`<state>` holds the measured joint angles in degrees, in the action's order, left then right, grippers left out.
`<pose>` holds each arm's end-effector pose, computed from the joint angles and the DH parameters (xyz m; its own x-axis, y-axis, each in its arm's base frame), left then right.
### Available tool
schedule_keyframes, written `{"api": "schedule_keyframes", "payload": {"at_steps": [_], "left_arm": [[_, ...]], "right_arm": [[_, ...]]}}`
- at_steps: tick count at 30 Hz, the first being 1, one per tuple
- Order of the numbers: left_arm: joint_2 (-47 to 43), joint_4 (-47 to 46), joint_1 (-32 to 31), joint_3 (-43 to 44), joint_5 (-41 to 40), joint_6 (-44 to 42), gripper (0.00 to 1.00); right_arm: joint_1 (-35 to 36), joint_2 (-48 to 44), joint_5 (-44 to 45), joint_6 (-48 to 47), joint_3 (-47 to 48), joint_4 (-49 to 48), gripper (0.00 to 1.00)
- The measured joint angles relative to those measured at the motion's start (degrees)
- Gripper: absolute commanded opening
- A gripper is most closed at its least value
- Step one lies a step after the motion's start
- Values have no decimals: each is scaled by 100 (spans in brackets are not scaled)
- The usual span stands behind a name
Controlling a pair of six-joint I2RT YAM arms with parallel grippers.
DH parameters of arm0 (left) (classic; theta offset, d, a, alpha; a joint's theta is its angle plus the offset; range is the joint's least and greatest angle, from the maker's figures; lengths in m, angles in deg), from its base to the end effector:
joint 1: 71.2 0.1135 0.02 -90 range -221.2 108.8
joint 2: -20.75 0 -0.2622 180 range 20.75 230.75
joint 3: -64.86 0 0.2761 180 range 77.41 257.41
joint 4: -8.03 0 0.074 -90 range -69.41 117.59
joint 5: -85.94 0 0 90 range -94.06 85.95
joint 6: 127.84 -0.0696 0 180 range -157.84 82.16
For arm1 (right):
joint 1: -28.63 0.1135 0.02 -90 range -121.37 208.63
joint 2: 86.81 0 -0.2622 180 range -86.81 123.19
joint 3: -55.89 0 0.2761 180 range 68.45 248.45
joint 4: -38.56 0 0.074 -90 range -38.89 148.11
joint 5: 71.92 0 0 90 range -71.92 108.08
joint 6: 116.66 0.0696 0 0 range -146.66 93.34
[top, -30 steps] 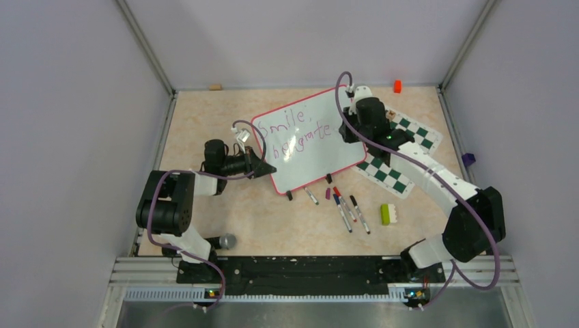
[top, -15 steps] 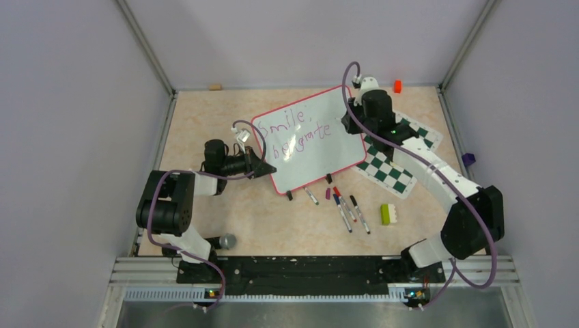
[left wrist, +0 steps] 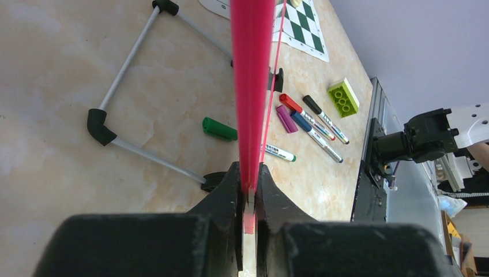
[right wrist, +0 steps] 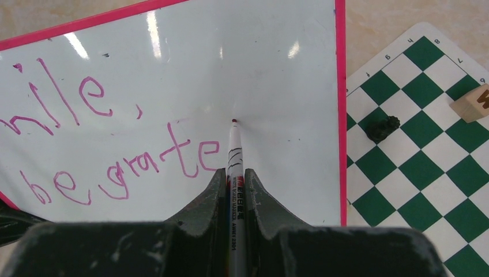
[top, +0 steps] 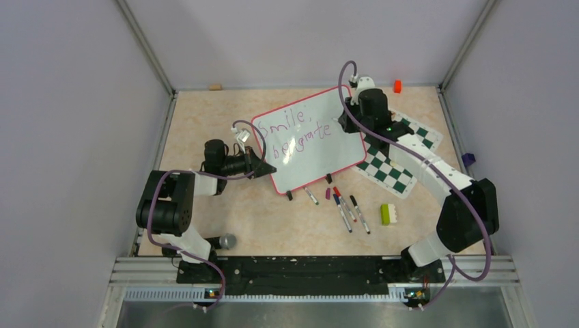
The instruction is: Write a sentence on the whiteboard
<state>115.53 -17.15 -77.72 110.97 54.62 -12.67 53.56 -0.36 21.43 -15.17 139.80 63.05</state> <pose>0.3164 -0.0960 0.1235 -0.7146 -0.1409 -0.6852 0.5895 0.4061 -0.6982 0.3712 0.1680 0.2978 -0.4783 -0.0030 -0.8782 -0.2840 0.9468 0.1514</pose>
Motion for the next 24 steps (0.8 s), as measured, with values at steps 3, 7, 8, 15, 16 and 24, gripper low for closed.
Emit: {"api": "schedule_keyframes", "payload": {"at_steps": [3, 7, 8, 15, 16, 24], "left_arm": [[0, 0, 0, 0, 0, 2, 0], [0, 0, 0, 0, 0, 15, 0], [0, 0, 0, 0, 0, 17, 0], [0, 2, 0, 0, 0, 22, 0], [0, 2, 0, 0, 0, 22, 0], [0, 0, 0, 0, 0, 20, 0]], "right_arm": [[0, 22, 9, 15, 4, -20, 0], [0, 61, 2, 17, 37, -20, 0], [0, 70, -2, 17, 57, -26, 0], [-4, 107, -129, 11, 111, 4, 0], [-4, 107, -151, 9, 111, 9, 0], [-4, -17, -345, 2, -120, 28, 0]]}}
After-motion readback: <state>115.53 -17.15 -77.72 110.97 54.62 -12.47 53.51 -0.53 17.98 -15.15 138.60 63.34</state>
